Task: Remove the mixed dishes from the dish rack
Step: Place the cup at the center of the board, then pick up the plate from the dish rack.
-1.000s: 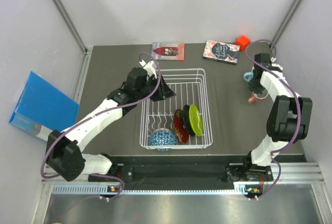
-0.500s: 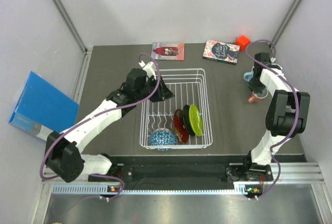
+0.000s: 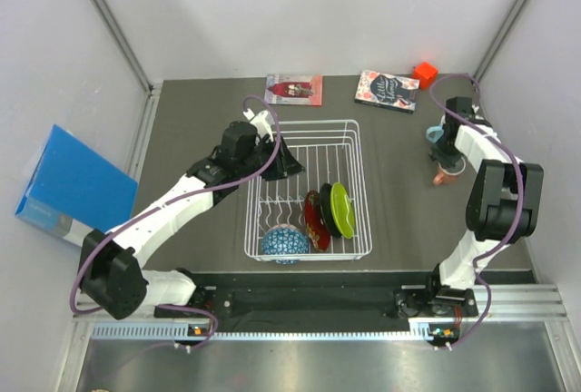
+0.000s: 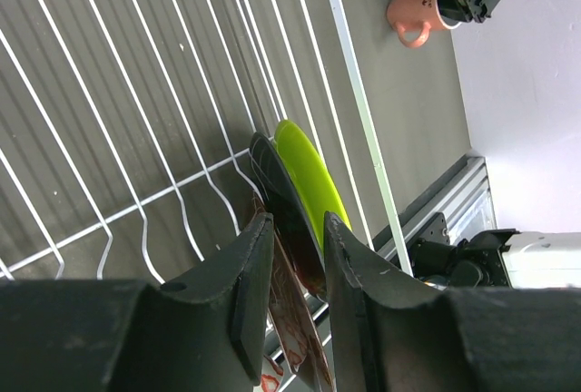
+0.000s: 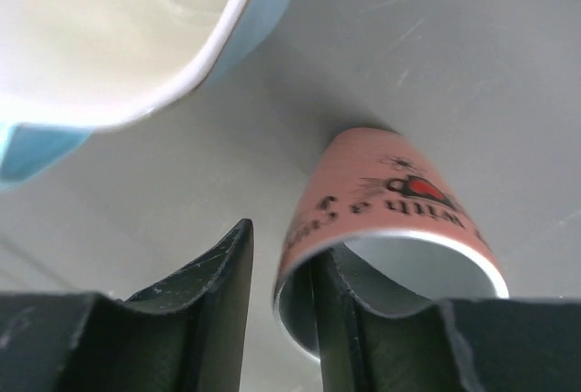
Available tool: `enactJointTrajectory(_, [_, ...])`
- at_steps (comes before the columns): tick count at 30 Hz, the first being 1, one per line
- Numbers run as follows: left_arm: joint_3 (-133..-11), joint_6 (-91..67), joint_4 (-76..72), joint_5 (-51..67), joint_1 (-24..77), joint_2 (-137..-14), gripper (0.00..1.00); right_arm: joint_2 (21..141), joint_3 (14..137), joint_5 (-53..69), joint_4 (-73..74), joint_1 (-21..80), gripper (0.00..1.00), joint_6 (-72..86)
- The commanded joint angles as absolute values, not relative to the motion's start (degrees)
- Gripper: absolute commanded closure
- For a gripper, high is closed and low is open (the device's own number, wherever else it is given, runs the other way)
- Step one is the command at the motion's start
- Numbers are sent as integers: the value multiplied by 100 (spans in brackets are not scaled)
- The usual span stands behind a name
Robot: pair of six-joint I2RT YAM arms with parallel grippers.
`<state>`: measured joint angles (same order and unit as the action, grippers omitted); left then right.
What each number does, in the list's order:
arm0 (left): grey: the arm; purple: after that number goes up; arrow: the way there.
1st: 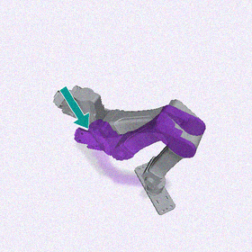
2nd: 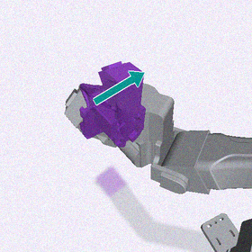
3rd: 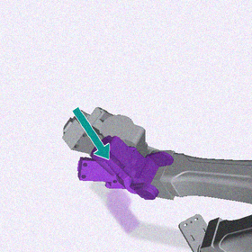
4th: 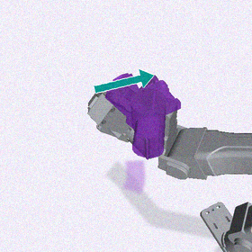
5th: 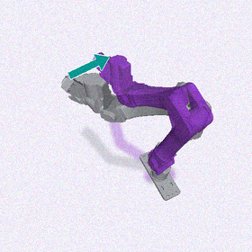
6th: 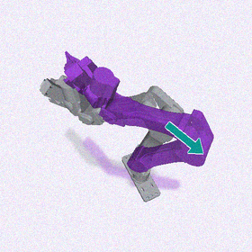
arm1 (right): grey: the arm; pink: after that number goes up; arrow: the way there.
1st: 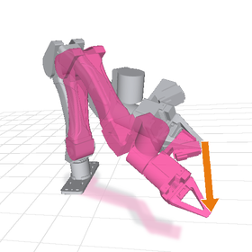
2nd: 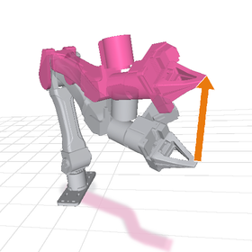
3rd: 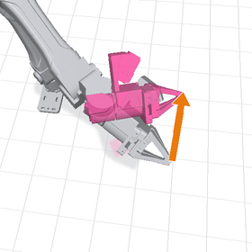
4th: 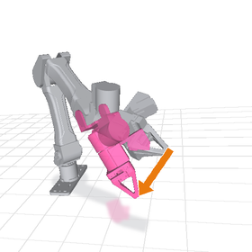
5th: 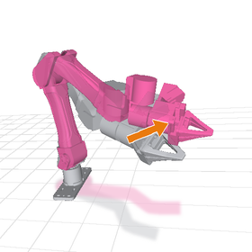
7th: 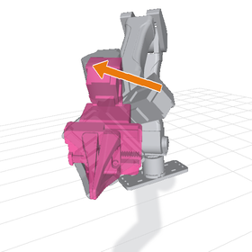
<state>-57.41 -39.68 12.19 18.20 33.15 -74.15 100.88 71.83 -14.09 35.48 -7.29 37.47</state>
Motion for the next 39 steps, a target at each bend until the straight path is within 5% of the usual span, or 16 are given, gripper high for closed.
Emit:
enactJointTrajectory(1, [-5713,-3894,1116,1855,3322,-7242,66,9371,7137,-836,3402,-791,67,3797])
enactJointTrajectory(7, [-5669,-3929,1064,1898,3322,-7260,66,8422,6943,-370,3313,-782,58,3876])
enactJointTrajectory(18, [-5660,-3903,1054,1846,3331,-7260,66,7043,6479,296,2771,-616,58,3762])
enactJointTrajectory(21, [-5722,-3675,1230,1609,3331,-7181,66,5892,5943,360,1605,-2,56,3490])
enactJointTrajectory(22, [-5748,-3491,1274,1591,3331,-7155,64,5401,5837,360,1304,609,44,3376])
enactJointTrajectory(26, [-5827,-3208,1537,1153,3340,-7110,62,4764,5450,36,852,1738,25,2857])
enactJointTrajectory(34, [-6038,-2699,2652,-719,3612,-6751,61,4219,4378,-923,843,2908,20,2761])
enactJointTrajectory(39, [-5977,-2627,2900,-730,3647,-6461,64,4543,4245,-887,1204,3470,21,2540])
